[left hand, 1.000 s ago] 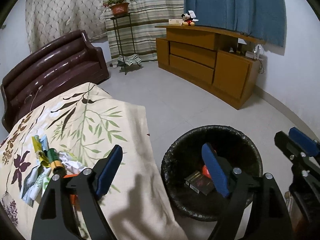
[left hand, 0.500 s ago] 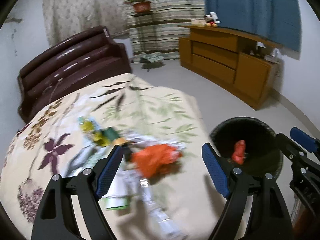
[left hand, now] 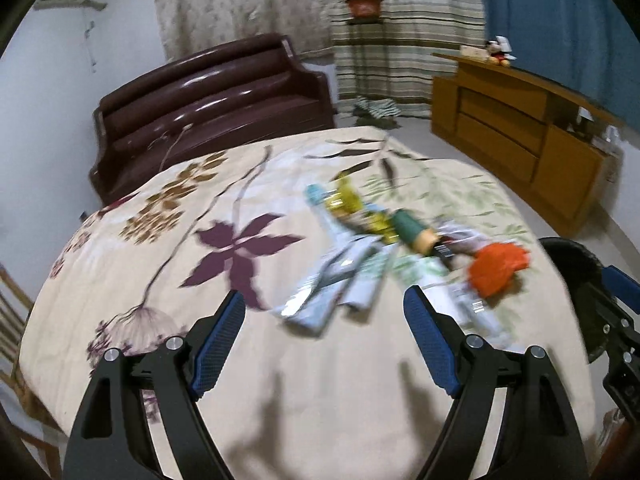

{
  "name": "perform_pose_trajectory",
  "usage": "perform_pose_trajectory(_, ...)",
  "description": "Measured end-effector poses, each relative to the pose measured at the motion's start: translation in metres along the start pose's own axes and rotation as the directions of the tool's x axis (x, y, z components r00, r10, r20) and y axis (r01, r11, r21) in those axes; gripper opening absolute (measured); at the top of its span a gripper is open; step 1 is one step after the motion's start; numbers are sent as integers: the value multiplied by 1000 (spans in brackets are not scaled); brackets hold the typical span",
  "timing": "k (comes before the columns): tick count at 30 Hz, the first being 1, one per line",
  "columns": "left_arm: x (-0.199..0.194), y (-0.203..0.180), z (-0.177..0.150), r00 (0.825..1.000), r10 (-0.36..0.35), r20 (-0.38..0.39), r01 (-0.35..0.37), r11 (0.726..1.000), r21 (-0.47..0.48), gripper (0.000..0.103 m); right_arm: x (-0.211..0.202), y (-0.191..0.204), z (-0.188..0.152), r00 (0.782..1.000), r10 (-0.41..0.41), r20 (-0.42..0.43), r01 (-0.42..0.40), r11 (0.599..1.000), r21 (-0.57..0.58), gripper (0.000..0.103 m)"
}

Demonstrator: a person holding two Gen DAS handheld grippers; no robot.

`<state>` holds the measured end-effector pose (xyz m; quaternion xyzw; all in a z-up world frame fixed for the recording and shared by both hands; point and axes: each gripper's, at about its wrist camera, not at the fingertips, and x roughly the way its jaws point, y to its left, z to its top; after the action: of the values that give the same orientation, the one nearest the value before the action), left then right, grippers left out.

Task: Collect trash
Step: 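Move both tools back over the bed and grasp the white wrapper with the right tool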

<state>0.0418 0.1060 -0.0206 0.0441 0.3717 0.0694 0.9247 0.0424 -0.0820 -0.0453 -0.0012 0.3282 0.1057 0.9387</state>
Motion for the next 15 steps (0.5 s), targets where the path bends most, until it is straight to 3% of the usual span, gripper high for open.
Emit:
perform_pose_trajectory(9,7,44,-16,998,56,-32,-58,997,-51,79,17,40,-9,998,36,-61,-40,997,-71,45)
perform_pose_trajectory(15,12,56,-23,998,51,-47,-54,996,-69,79,31,54,-13,992,37,-123,-49,994,-98,35)
